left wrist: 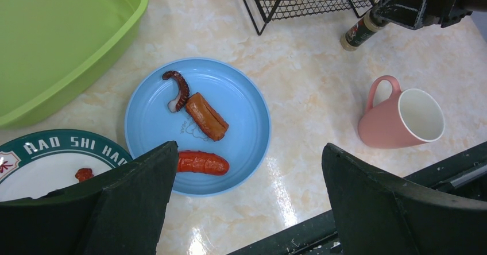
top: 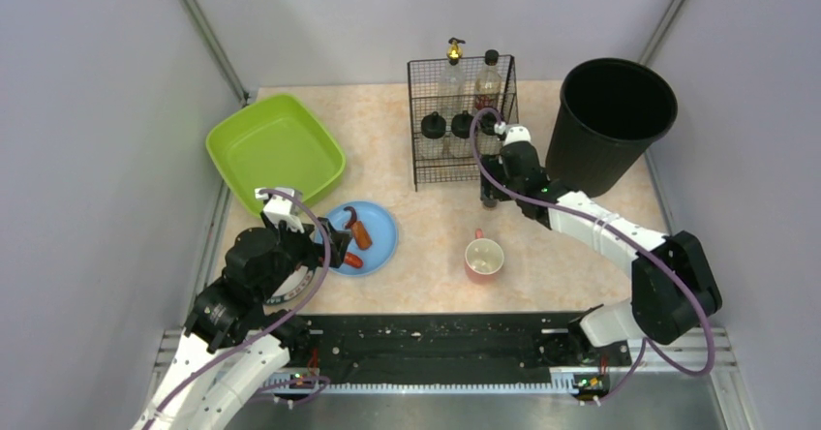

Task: Clear the kitchen counter

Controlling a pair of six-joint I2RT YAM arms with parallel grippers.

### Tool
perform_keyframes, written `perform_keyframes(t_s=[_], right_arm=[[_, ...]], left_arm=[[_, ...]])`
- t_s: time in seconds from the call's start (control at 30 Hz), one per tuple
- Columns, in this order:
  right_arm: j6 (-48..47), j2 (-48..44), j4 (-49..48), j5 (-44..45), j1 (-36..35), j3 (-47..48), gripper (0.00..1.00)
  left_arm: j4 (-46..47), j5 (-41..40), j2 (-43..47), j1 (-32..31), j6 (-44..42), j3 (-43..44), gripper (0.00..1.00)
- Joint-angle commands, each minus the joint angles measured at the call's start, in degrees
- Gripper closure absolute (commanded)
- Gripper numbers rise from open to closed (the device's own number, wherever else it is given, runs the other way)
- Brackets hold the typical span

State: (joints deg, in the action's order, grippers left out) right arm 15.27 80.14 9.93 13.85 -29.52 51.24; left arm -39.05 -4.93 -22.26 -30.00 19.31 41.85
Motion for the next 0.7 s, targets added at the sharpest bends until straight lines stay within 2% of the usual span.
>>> perform_keyframes(t_s=[0.0, 0.23, 0.67], right_arm=[[0.87, 1.27, -2.91, 1.89, -0.90, 0.51, 0.30], [1.17, 2.74, -3.95, 1.86, -1.18, 0.35, 0.32], [0.59, 3.94, -5.13, 3.74, -2.14, 0.32, 0.45]], left_arm=[[2.22, 0.64, -0.22, 0.05, -0.68, 0.02, 0.01], [2.22, 0.75, -0.49, 0.04, -0.68, -0.01, 0.01], [2.20, 0.54, -0.29, 0.10, -0.68, 0.03, 0.01]])
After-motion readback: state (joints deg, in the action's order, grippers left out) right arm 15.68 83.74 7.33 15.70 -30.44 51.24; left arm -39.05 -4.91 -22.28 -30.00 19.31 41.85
